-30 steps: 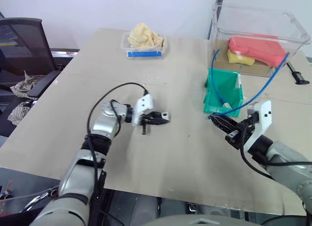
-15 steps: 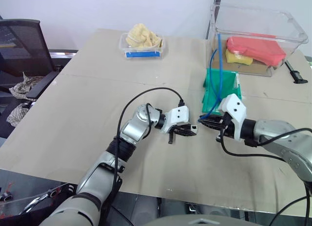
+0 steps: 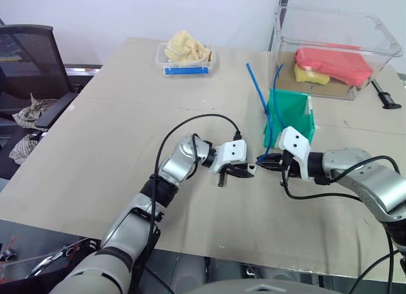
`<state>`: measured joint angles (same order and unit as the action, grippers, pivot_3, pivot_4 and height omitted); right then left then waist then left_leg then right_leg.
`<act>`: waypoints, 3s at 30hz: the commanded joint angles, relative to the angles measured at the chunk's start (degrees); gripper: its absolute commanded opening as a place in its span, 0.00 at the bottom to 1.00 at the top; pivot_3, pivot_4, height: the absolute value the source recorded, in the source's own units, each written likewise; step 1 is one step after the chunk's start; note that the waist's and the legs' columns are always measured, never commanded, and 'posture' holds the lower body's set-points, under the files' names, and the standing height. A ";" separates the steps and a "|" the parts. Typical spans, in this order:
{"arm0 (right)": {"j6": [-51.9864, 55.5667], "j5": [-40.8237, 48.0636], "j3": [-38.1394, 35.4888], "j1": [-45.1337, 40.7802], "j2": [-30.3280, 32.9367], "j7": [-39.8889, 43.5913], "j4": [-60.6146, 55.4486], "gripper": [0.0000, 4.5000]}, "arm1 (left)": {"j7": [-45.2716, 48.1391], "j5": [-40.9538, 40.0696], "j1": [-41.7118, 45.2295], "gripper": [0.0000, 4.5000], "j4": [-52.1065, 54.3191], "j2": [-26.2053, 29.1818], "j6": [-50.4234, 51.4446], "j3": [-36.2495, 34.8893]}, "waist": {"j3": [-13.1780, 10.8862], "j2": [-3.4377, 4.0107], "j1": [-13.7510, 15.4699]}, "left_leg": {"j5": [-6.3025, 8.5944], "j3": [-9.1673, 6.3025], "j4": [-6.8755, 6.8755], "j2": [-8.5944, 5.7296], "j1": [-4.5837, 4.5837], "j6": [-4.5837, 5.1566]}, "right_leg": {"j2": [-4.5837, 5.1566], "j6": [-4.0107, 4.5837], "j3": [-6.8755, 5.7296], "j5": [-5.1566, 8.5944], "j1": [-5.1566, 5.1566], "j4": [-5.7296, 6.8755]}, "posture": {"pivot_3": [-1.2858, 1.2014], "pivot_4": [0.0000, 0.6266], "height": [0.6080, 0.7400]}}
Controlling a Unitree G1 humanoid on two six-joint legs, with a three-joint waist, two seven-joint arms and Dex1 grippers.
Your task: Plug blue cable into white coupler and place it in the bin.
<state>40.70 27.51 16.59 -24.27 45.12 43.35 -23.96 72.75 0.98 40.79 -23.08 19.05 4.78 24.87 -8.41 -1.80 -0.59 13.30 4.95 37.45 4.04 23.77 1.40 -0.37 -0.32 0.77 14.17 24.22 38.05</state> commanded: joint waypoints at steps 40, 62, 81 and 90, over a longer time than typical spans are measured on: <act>-6.68 -18.01 13.05 -10.48 -3.96 22.62 16.31 0.00 | 0.08 0.50 -0.23 0.08 1.01 -0.31 -1.36 0.35 | 0.13 0.05 -0.02 | 0.00 0.05 0.09 -0.01 -0.11 0.00 | -0.02 0.02 0.03 -0.01 -0.05 0.13 | 0.52 0.24 1.00; -6.26 -5.50 -30.18 24.46 -12.12 -1.11 -20.85 0.91 | -7.45 -10.55 1.66 0.08 11.43 -2.54 24.59 -10.74 | 0.59 0.00 0.51 | 0.00 0.05 0.09 0.03 -0.22 -0.01 | 0.05 0.00 0.08 0.02 -0.10 0.36 | 0.52 0.24 1.00; -13.27 -24.75 -21.51 50.95 -30.78 -31.06 -35.77 0.96 | -34.02 -13.45 46.06 0.30 -43.87 -22.26 31.69 -24.67 | 0.51 -0.06 0.30 | 0.11 -0.77 0.39 -0.81 0.10 0.18 | 0.34 -0.54 -0.13 0.40 -0.22 0.31 | 0.52 0.24 1.00; -16.50 -25.64 -20.46 51.65 -31.59 -31.38 -33.41 0.96 | -28.59 -15.16 50.55 0.94 -47.23 -19.91 38.03 -29.15 | 0.50 -0.06 -0.20 | 0.14 -0.79 0.09 -0.87 0.09 0.22 | 0.36 -0.60 -0.02 0.43 -0.21 0.03 | 0.52 0.24 1.00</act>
<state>25.81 1.77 -3.16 27.68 13.33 12.08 -56.98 41.66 -13.02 88.91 -72.47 -2.55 40.85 -2.79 -7.91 -1.86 -0.79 13.44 4.18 37.53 3.16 23.84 1.61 -0.02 -0.92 0.74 14.59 24.02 38.08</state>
